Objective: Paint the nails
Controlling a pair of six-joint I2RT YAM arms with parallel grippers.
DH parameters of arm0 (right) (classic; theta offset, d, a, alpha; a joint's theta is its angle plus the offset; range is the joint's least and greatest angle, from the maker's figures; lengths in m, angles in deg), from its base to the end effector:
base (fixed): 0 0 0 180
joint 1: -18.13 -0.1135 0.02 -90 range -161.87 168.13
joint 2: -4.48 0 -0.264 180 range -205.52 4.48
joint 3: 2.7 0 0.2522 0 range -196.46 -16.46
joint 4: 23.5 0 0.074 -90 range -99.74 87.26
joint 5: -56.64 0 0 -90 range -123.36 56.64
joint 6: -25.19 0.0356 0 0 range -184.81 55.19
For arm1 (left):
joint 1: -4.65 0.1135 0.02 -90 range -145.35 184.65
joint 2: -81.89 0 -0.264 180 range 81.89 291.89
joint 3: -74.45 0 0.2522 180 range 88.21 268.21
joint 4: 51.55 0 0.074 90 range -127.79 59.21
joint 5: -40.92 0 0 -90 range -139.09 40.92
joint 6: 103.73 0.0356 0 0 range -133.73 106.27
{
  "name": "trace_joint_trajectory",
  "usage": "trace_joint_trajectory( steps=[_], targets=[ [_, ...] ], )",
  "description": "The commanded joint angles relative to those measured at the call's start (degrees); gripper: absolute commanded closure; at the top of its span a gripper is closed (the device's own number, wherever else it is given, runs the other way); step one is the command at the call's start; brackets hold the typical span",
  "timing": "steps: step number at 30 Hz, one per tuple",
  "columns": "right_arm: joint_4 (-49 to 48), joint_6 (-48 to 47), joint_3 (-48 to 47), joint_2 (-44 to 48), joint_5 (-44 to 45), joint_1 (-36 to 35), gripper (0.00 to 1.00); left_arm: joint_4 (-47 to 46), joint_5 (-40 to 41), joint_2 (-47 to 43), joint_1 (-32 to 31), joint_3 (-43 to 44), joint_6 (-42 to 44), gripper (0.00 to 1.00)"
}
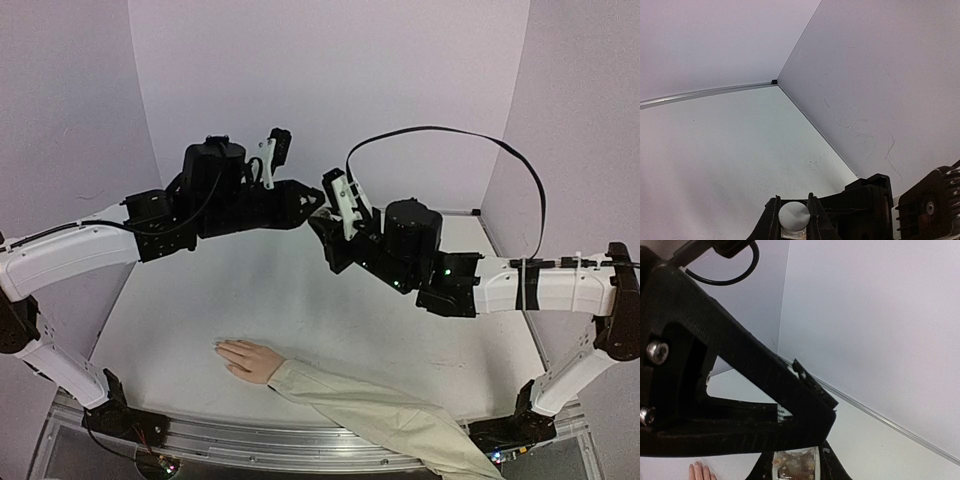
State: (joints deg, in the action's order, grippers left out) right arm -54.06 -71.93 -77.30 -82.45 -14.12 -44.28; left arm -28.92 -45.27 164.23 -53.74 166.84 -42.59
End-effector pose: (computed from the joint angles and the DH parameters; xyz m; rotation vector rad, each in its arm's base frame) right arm 0.1746 0.3087 0.3569 -0.4765 1.2048 0.6196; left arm 0.1802 -0.2883 0.3953 0.4377 1.8607 -1.0106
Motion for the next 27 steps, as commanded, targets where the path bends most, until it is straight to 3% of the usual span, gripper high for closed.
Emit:
trace_joint_trajectory(
  steps=[1, 4, 7, 9, 12, 15, 20, 24, 26, 27],
  targets=[
    [-4.6, 1.0, -1.6, 4.6, -7.3, -0.2, 1.00, -3.1, -9.8, -1.5, -0.3, -0.3, 2.1, 0.98],
    [-4.6, 2.8, -0.4, 7.8, -19.7, 1.5, 1.00, -3.1, -19.5, -2.8, -0.3, -1.6, 5.7, 1.00],
    [-5.3, 11.3, -0.4, 10.8, -51.2, 8.9, 1.00, -3.1, -35.7, -4.1, 0.2, -2.6, 10.0, 1.00],
    [-11.5, 19.4, -1.0, 11.1, -70.9, 12.5, 1.00, -3.5, -45.4, -5.3, 0.4, -3.6, 12.3, 1.00],
    [-24.5, 33.2, -2.0, 10.4, -86.1, 12.6, 1.00, -4.0, -55.8, -6.9, 0.4, -4.4, 14.5, 1.00],
    [-40.5, 47.0, 0.0, 9.9, -88.7, 12.6, 1.00, -4.2, -62.4, -6.8, 0.4, -3.7, 16.2, 1.00],
    [-41.1, 47.4, 1.6, 10.4, -86.3, 12.6, 1.00, -4.3, -65.3, -5.0, 0.4, -1.6, 17.7, 1.00],
    [-39.1, 45.2, 3.6, 10.4, -82.5, 14.6, 1.00, -4.3, -59.2, -6.7, 1.2, -2.8, 17.6, 0.99],
    [-34.2, 41.2, 4.5, 10.7, -79.7, 15.9, 1.00, -4.2, -52.9, -9.0, 2.6, -5.0, 16.5, 0.90],
    [-28.7, 36.7, 4.9, 11.2, -77.8, 16.3, 1.00, -4.2, -49.3, -10.4, 3.4, -6.3, 15.5, 0.78]
  ],
)
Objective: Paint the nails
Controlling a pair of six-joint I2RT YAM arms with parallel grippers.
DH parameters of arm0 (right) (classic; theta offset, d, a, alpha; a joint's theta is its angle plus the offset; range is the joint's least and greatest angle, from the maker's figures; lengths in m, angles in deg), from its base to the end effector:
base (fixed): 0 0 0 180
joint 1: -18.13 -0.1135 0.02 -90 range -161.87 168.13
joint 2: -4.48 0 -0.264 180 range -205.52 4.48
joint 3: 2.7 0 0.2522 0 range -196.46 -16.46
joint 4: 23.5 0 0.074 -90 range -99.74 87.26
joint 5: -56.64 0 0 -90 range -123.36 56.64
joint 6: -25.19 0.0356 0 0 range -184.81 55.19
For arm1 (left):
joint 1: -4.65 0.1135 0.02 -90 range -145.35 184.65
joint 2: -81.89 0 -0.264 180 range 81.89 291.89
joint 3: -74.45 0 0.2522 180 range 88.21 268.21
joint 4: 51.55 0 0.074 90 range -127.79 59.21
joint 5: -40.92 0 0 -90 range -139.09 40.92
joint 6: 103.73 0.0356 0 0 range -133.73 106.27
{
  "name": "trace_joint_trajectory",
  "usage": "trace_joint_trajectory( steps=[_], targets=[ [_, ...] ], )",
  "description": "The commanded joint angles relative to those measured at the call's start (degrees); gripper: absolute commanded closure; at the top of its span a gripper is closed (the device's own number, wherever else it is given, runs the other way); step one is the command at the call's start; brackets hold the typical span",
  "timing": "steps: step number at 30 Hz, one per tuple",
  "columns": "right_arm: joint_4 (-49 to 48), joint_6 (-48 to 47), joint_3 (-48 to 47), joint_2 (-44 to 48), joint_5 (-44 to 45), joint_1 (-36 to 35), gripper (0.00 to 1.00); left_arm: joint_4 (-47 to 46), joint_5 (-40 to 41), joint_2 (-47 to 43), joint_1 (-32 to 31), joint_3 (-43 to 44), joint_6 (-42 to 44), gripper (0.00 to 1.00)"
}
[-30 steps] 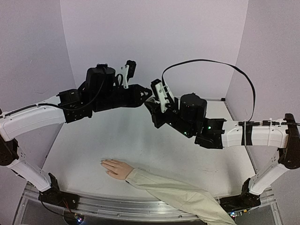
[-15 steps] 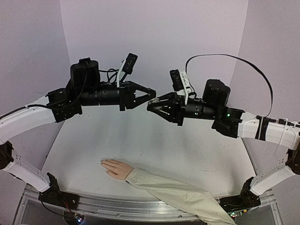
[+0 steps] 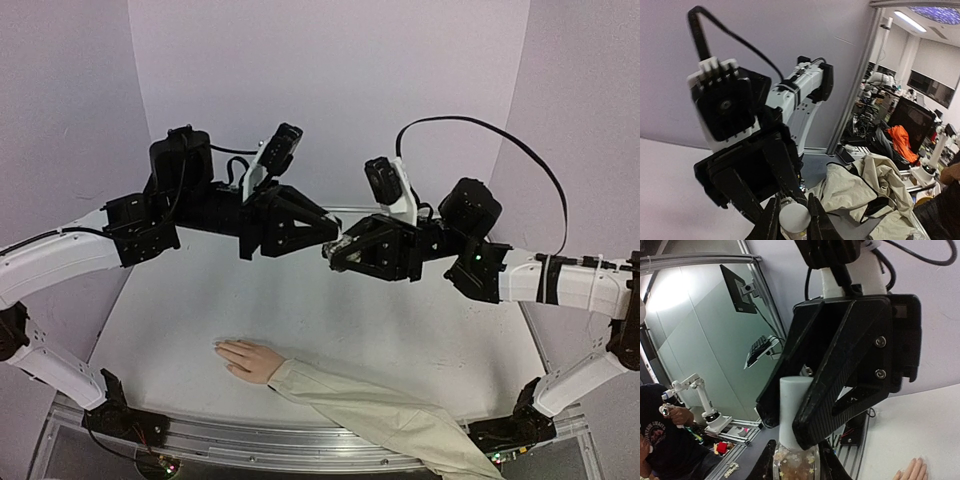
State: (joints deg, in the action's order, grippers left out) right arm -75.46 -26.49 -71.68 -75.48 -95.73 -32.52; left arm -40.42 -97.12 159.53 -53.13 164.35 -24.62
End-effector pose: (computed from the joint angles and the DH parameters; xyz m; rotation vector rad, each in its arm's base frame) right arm 0.1594 0.2442 0.3848 -1.2785 0.7629 1.7636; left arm 0.1417 -0.2744 0.4269 1.3320 1.2040 -1.5419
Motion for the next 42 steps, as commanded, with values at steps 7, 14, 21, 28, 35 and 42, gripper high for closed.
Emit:
trace_joint_trajectory(
  steps=[7, 14, 21, 28, 35, 42],
  targets=[
    [23.2, -32.2, -4.1, 3.7, 36.7, 4.7, 1.00, 14.6, 26.7, -11.9, 8.7, -9.2, -11.7, 0.32],
    [30.1, -37.7, -9.1, -3.7, 68.1, 0.4, 1.00, 17.5, 37.5, -9.8, 8.6, -6.6, -18.3, 0.23],
    [30.0, -41.8, -11.7, -7.6, 75.6, -6.4, 1.00, 11.5, 38.5, -4.5, 8.4, -3.7, -23.4, 0.26],
    [29.8, -42.4, -13.0, -9.4, 75.3, -8.9, 1.00, 8.3, 37.5, -0.1, 7.7, -1.4, -25.3, 0.34],
    [29.7, -43.1, -13.2, -9.6, 75.4, -9.8, 1.00, 6.8, 38.0, 1.9, 6.7, -0.7, -25.2, 0.52],
    [29.4, -43.2, -12.7, -9.4, 75.2, -10.2, 1.00, 5.8, 38.0, 3.2, 6.2, -0.1, -25.1, 0.62]
  ],
)
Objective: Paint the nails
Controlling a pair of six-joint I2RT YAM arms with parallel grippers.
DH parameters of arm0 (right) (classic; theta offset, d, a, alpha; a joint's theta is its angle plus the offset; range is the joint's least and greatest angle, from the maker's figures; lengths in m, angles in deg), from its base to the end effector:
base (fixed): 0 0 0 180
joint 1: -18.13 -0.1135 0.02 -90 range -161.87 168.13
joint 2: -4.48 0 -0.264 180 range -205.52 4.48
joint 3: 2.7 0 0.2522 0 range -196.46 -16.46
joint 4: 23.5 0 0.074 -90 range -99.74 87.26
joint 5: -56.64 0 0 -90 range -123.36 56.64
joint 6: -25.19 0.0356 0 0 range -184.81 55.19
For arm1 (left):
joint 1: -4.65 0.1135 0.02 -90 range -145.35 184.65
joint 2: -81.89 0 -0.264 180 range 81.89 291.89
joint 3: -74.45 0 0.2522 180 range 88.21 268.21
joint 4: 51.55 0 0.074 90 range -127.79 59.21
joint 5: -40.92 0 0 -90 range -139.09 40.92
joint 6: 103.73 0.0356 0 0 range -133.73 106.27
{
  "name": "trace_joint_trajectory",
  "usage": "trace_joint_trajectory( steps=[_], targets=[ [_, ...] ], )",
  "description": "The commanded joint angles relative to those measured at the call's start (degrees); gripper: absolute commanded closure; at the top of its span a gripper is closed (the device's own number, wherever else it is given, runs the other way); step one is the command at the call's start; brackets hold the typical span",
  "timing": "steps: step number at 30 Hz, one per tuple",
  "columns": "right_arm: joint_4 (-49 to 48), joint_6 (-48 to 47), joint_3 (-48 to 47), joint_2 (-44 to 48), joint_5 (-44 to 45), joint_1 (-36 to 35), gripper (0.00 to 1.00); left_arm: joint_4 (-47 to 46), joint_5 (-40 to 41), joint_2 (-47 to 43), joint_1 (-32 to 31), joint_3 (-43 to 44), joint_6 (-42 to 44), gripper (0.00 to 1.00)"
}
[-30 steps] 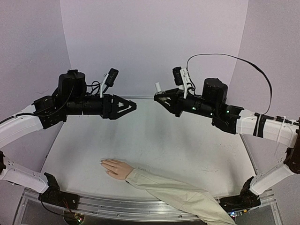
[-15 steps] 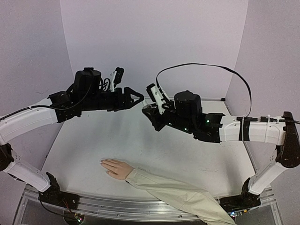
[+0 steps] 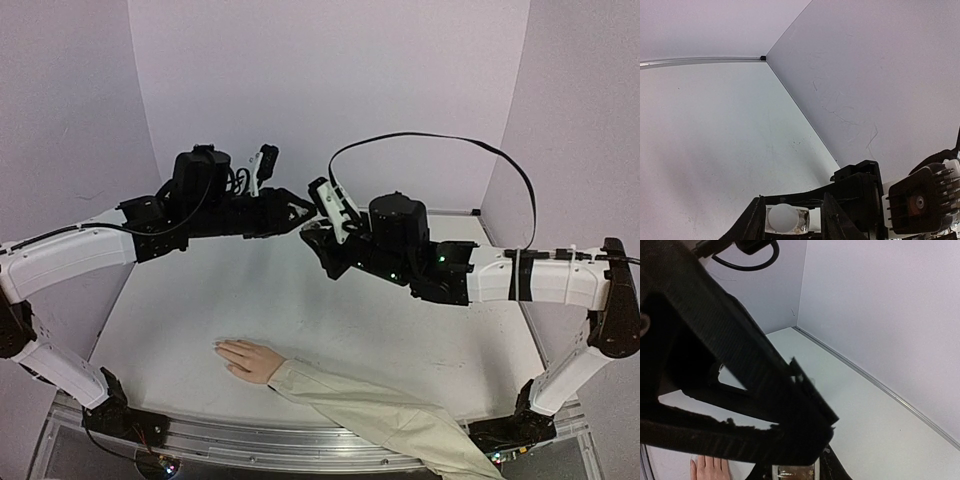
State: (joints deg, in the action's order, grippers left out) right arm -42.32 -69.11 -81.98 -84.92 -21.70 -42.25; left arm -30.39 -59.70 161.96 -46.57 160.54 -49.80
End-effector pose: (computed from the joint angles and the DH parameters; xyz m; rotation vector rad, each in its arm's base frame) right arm 0.1907 0.3208 0.3496 -0.6279 1.3129 0.6610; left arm 0.2019 -0.2617 0.3715 0.4072 1.9758 -1.1983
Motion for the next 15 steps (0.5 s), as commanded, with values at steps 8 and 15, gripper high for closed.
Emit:
trace_joint_trajectory(
  steps=[8, 15],
  targets=[
    [-5.0, 0.7, -1.5, 1.8, 0.6, -0.6, 1.00, -4.5, -2.3, 1.7, -0.9, 3.7, 0.7, 0.86],
    [-6.0, 4.8, -0.2, 6.0, -11.6, 1.3, 1.00, -7.1, -14.8, 0.9, -1.1, 1.6, 5.6, 0.97]
  ],
)
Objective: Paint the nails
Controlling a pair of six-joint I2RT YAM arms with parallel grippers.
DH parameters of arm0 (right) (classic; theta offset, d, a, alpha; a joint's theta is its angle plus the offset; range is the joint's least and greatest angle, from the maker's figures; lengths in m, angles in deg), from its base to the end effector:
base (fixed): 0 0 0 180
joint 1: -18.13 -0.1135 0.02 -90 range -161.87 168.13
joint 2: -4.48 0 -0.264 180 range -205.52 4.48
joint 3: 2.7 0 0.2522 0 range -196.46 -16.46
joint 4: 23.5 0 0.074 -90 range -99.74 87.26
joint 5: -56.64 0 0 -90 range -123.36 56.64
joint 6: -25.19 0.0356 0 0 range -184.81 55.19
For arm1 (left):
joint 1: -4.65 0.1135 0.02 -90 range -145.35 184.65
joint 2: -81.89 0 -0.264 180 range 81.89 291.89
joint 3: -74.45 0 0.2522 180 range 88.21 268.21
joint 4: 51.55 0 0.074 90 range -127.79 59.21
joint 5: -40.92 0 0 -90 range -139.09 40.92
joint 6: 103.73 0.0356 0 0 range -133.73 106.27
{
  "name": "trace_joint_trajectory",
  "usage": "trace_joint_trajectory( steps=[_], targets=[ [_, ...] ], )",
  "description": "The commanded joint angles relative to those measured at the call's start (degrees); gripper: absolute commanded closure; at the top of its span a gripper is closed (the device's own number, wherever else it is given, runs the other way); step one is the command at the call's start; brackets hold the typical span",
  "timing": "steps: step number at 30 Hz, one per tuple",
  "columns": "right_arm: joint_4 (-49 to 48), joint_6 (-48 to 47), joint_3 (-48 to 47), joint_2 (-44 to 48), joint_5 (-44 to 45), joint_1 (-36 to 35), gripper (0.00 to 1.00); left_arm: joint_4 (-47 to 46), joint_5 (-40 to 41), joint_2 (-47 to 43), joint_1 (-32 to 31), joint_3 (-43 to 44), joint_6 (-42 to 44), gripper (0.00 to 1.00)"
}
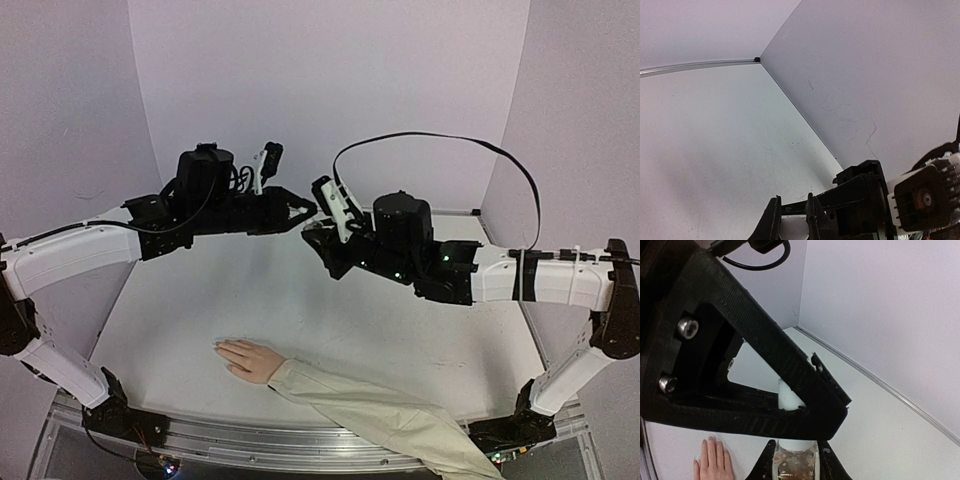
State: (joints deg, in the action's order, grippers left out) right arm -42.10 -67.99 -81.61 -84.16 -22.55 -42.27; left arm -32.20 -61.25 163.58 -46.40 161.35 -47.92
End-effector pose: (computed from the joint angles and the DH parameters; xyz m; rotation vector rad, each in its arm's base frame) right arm 0.1885 0.3184 0.3516 -0.6259 1.3132 0.6887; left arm 0.2070 -0.2680 0.3711 0.4554 1.9447 -1.2065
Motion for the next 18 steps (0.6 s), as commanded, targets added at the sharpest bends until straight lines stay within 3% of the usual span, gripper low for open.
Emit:
trace_joint_trajectory(
  steps=[1, 4, 7, 9, 11, 15, 18],
  targets=[
    [-6.7, 5.9, -0.2, 6.2, -16.6, 2.8, 1.00, -5.3, -16.6, -0.9, -1.3, 0.8, 5.4, 0.99],
    [-12.4, 12.7, 1.9, 9.5, -41.0, 8.9, 1.00, -9.3, -31.4, -1.7, -1.3, 0.8, 11.0, 1.00],
    [-22.1, 19.1, 2.7, 11.0, -67.4, 10.2, 1.00, -12.0, -45.2, -3.3, -1.3, 0.2, 15.0, 1.00],
    [-31.2, 27.6, 2.7, 10.4, -77.8, 10.3, 1.00, -12.5, -51.0, -4.3, -1.3, 0.3, 17.2, 1.00],
    [-34.3, 31.4, 2.8, 10.6, -80.3, 10.3, 1.00, -12.6, -52.6, -5.4, -1.3, 0.4, 19.1, 1.00],
    [-33.2, 29.2, 6.4, 13.1, -73.0, 10.4, 1.00, -12.6, -48.8, -6.4, -0.8, -0.3, 20.0, 1.00],
    [-29.2, 25.3, 7.9, 14.1, -67.5, 10.8, 1.00, -12.5, -40.5, -7.4, 0.3, -1.6, 17.4, 0.97]
  ],
)
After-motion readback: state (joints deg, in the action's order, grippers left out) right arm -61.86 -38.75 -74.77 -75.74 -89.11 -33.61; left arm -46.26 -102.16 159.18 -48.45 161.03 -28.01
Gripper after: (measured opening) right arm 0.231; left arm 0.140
